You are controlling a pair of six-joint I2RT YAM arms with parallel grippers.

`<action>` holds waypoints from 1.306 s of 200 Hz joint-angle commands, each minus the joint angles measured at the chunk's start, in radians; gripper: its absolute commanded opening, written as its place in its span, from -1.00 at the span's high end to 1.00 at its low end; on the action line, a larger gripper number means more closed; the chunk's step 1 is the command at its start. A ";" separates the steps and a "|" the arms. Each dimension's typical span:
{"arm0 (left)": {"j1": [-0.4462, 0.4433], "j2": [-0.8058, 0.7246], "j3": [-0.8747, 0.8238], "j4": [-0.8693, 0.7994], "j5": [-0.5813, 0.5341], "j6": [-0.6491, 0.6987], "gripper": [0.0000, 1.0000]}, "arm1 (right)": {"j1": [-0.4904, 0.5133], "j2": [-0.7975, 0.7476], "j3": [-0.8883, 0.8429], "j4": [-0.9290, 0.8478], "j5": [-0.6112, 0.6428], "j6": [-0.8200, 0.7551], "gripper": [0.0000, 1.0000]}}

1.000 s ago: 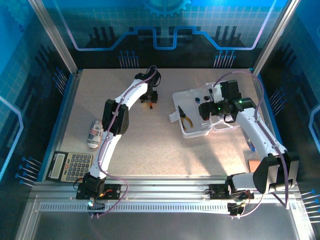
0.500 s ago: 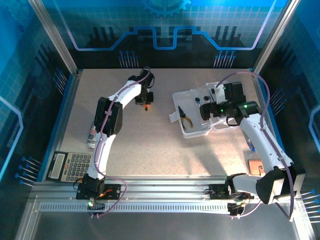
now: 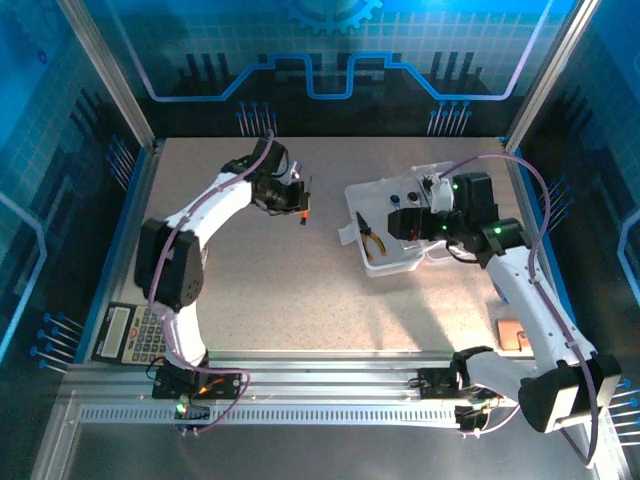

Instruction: Pack the tool kit

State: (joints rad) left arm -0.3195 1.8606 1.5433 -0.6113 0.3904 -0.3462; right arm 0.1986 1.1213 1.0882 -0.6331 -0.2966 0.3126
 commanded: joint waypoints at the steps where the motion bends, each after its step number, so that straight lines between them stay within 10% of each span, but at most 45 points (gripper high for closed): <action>1: -0.025 -0.096 -0.124 0.282 0.290 -0.116 1.00 | 0.019 -0.007 -0.042 0.230 -0.141 0.199 -0.97; 85: -0.199 -0.124 -0.258 0.810 0.401 -0.410 1.00 | 0.093 0.180 0.004 0.430 -0.069 0.339 -0.39; 208: -0.242 -0.107 -0.215 0.838 0.454 -0.411 1.00 | 0.104 0.235 -0.001 0.496 -0.029 0.383 0.18; 261: -0.243 -0.116 -0.215 0.823 0.443 -0.399 1.00 | 0.100 0.210 0.009 0.471 -0.010 0.362 1.00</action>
State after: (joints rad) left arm -0.5568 1.7683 1.3003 0.1822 0.8001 -0.7597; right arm 0.3046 1.3430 1.0679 -0.1307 -0.3550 0.7212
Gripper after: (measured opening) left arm 0.052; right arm 0.052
